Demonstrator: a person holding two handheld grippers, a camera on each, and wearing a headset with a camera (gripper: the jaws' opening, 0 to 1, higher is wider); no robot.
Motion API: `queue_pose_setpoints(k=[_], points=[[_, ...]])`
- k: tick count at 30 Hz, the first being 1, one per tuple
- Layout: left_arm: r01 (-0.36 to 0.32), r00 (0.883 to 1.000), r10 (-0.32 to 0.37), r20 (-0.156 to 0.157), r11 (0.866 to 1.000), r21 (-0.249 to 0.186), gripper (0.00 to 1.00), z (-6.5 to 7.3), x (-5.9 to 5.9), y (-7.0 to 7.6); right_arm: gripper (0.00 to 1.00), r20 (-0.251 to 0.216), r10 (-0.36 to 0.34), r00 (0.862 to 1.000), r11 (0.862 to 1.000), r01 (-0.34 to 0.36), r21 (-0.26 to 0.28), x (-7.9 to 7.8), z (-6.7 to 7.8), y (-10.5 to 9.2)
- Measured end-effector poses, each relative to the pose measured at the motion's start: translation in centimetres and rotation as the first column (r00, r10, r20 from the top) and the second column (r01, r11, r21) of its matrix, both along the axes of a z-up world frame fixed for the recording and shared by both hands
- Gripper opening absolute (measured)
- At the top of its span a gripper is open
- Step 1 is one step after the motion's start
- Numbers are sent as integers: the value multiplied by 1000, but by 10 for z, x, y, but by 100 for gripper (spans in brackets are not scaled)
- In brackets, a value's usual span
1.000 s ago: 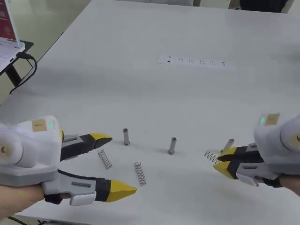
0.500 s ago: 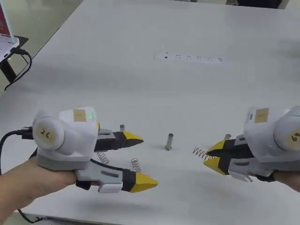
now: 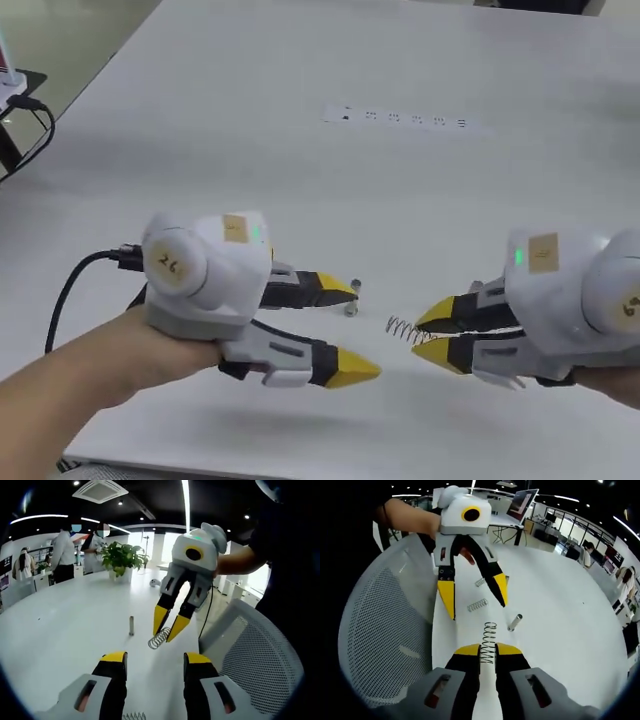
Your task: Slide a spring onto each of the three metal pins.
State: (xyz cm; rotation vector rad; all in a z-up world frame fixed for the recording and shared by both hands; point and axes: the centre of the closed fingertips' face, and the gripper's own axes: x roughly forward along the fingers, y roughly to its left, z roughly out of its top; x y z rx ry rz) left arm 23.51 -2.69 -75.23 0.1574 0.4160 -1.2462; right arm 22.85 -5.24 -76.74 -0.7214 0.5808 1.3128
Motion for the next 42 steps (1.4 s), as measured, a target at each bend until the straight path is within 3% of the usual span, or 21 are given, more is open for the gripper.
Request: queue_pose_setpoints(k=[6, 24, 34, 37, 42], points=[[18, 1000, -18, 10, 1000, -17, 32, 1, 0, -10, 8, 30, 77, 997, 997, -78, 19, -8, 5, 8], [58, 998, -56, 30, 997, -52, 7, 7, -11, -20, 8, 63, 138, 988, 987, -143, 77, -14, 13, 13], [70, 995, -66, 69, 996, -63, 3, 14, -14, -22, 7, 79, 150, 986, 985, -156, 73, -14, 15, 13], [70, 996, -65, 61, 995, -73, 2, 14, -14, -22, 7, 90, 158, 983, 984, -164, 70, -15, 17, 13], [78, 994, -72, 78, 994, -72, 2, 16, -15, -21, 8, 88, 151, 985, 984, -158, 81, -15, 19, 13]])
